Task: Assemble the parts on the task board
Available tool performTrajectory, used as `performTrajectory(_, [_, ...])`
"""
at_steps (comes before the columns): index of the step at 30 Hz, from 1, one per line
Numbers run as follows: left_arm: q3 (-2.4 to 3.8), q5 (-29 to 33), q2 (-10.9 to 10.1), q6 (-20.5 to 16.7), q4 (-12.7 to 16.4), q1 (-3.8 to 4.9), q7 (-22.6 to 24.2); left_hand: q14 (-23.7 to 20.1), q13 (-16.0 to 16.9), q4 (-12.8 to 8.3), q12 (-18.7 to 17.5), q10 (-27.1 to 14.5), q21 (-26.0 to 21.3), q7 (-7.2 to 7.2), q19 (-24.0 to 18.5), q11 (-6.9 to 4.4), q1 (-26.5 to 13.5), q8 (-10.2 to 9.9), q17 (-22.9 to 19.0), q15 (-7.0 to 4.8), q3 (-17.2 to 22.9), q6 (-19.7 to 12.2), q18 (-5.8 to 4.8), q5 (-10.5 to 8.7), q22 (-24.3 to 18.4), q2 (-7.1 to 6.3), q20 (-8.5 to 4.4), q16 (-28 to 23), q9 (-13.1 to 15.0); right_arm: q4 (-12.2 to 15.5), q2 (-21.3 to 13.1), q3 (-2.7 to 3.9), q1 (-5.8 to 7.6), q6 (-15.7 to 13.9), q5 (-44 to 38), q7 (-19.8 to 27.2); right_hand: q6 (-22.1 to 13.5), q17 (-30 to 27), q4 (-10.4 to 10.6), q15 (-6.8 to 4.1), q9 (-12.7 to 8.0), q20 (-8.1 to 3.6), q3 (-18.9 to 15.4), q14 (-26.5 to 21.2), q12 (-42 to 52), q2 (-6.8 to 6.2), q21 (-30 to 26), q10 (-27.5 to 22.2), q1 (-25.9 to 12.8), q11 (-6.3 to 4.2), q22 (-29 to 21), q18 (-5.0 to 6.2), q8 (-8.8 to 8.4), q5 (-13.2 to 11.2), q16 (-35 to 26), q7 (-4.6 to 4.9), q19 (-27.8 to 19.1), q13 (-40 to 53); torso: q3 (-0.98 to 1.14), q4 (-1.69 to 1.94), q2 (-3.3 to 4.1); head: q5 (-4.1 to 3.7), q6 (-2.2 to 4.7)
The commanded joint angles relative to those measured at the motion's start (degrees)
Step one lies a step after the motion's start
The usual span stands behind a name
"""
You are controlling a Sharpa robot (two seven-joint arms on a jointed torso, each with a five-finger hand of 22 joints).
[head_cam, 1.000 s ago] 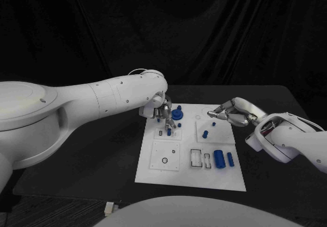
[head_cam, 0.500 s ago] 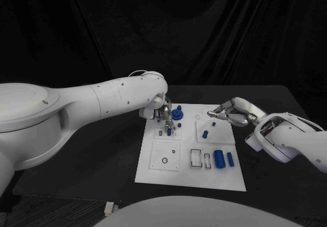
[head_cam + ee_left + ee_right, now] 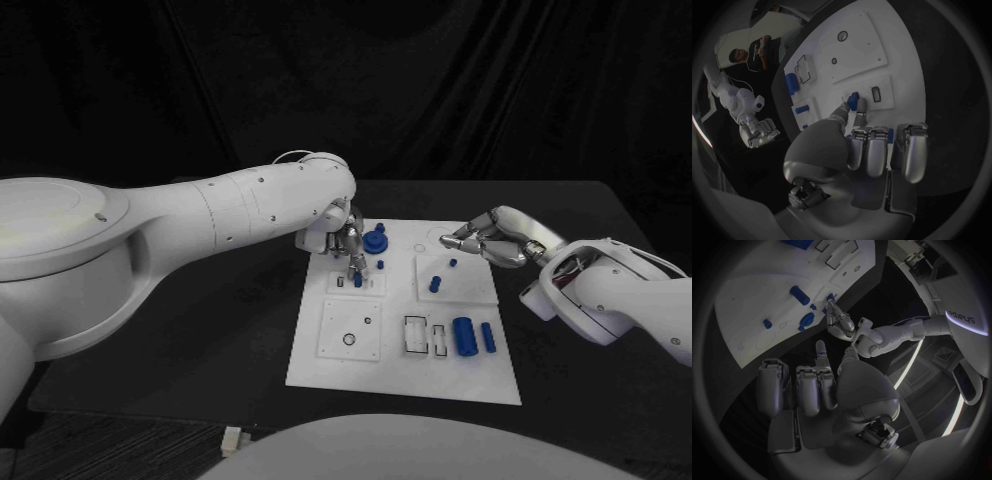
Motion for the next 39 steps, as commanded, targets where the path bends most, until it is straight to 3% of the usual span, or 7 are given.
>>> performTrajectory(1, [-0.01, 0.10, 0.08, 0.57, -0.09, -0.25, 0.20, 6.06, 14.93, -0.64, -0.05, 6.00, -0.19, -0.31, 4.07, -0.53, 0.42, -0.24, 15.05, -0.44, 0.38, 0.12, 0.21, 0.59, 13.74, -0.06, -0.34, 0.15, 0.07, 0.12, -0.06, 0.04, -0.11, -0.30, -0.05, 0.22, 0.20, 15.09, 0.03, -0.28, -0.03, -0.24, -0.32, 6.07, -0.24, -0.15, -0.23, 6.08, 0.61, -0.26, 12.23, -0.09, -0.11, 0.34, 0.17, -0.30, 1.49, 14.94, 0.00, 0.00, 0.01, -0.01, -0.01])
performTrajectory(3, [-0.01, 0.10, 0.04, 0.54, -0.17, -0.28, 0.21, 6.06, 14.93, -1.68, -0.05, 6.00, -0.25, -0.38, 4.06, -0.59, 0.42, -0.36, 15.05, -0.51, 1.52, 0.31, 0.22, 2.01, 13.73, -0.29, -0.39, 0.15, 0.20, 0.15, -0.09, 0.04, -0.11, -0.36, -0.05, 0.21, 0.20, 15.09, 0.03, -0.28, -0.03, -0.24, -0.32, 6.07, -0.24, -0.15, -0.23, 6.08, 0.61, -0.26, 12.23, -0.09, -0.11, 0.34, 0.17, -0.30, 1.49, 14.94, 0.00, 0.00, 0.00, -0.09, -0.01])
performTrajectory(9, [-0.01, 0.10, -0.15, 0.30, -0.27, -0.30, 0.26, 6.06, 14.93, -2.33, -0.05, 6.00, -0.57, -0.44, 3.94, -0.66, -0.21, -0.39, 15.05, -0.55, 2.48, 0.64, 0.29, 2.83, 13.64, -0.55, -0.43, 0.15, 0.37, 0.13, -0.10, 0.04, -0.11, -0.37, -0.05, 0.17, 0.20, 15.09, 0.04, -0.27, -0.03, -0.24, -0.33, 6.07, -0.24, -0.14, -0.34, 6.08, 0.66, -0.26, 12.20, -0.06, -0.11, 0.35, 0.17, -0.30, 1.43, 14.94, 0.00, 0.00, 0.00, 0.01, -0.01])
performTrajectory(11, [-0.01, 0.10, -0.20, 0.17, -0.26, -0.31, 0.28, 6.06, 14.93, -2.90, -0.05, 6.00, -0.65, -0.50, 3.92, -0.69, -0.56, -0.41, 15.05, -0.58, 3.28, 0.81, 0.31, 3.98, 13.62, -0.79, -0.52, 0.15, 0.52, 0.10, -0.07, 0.04, -0.11, -0.33, -0.05, 0.17, 0.20, 15.09, 0.04, -0.27, -0.03, -0.24, -0.33, 6.07, -0.24, -0.14, -0.34, 6.08, 0.66, -0.26, 12.20, -0.06, -0.11, 0.35, 0.17, -0.30, 1.43, 14.94, 0.00, 0.00, -0.01, 0.07, -0.01])
performTrajectory(18, [-0.01, 0.11, -0.35, -0.49, -0.06, -0.31, 0.36, 6.06, 14.93, -6.85, -0.05, 6.00, -0.84, -0.64, 3.89, -0.87, -1.69, -0.47, 15.05, -0.77, 8.54, 1.08, 0.33, 5.46, 13.59, -2.06, -0.66, 0.15, 1.50, -0.09, 0.20, 0.04, -0.11, -0.13, -0.05, 0.19, 0.21, 15.09, 0.02, -0.27, -0.03, -0.24, -0.32, 6.07, -0.24, -0.12, -0.64, 6.08, 0.78, -0.25, 12.09, 0.02, -0.11, 0.38, 0.17, -0.30, 1.27, 14.94, 0.00, 0.00, 0.00, 0.32, -0.01])
performTrajectory(32, [-0.02, 0.11, -2.31, -5.02, 2.66, -0.31, 0.31, 6.06, 14.93, -11.50, -0.05, 6.00, -2.14, -0.73, 3.41, -0.98, -3.25, 0.06, 15.05, -0.86, 13.71, 1.23, 0.60, 4.93, 13.23, -3.37, -0.73, 0.15, 3.40, -0.21, 0.07, 0.03, -0.11, -0.03, -0.05, -0.17, 0.26, 15.09, 0.01, -0.20, -0.03, -0.21, -0.33, 6.07, -0.24, -0.07, -2.11, 6.08, 1.45, -0.16, 11.60, 0.37, -0.10, 0.46, 0.17, -0.27, 0.47, 14.94, 0.04, 0.07, 0.11, 0.30, -0.01])
performTrajectory(39, [-0.03, 0.11, -3.76, -9.05, 4.70, -0.31, 0.52, 6.06, 14.93, -14.44, -0.05, 6.00, -3.12, -0.65, 3.04, -0.97, -2.94, 1.07, 15.05, -0.90, 15.86, 1.23, 0.79, 4.73, 12.96, -3.86, -0.78, 0.15, 5.17, -0.32, 0.13, 0.03, -0.11, -0.16, -0.05, -0.24, 0.24, 15.09, 0.05, -0.17, -0.04, -0.18, -0.39, 6.07, -0.24, -0.07, -2.64, 6.08, 1.64, -0.13, 11.43, 0.49, -0.12, 0.45, 0.17, -0.24, 0.17, 14.94, 0.04, 0.10, 0.08, 0.45, -0.01])
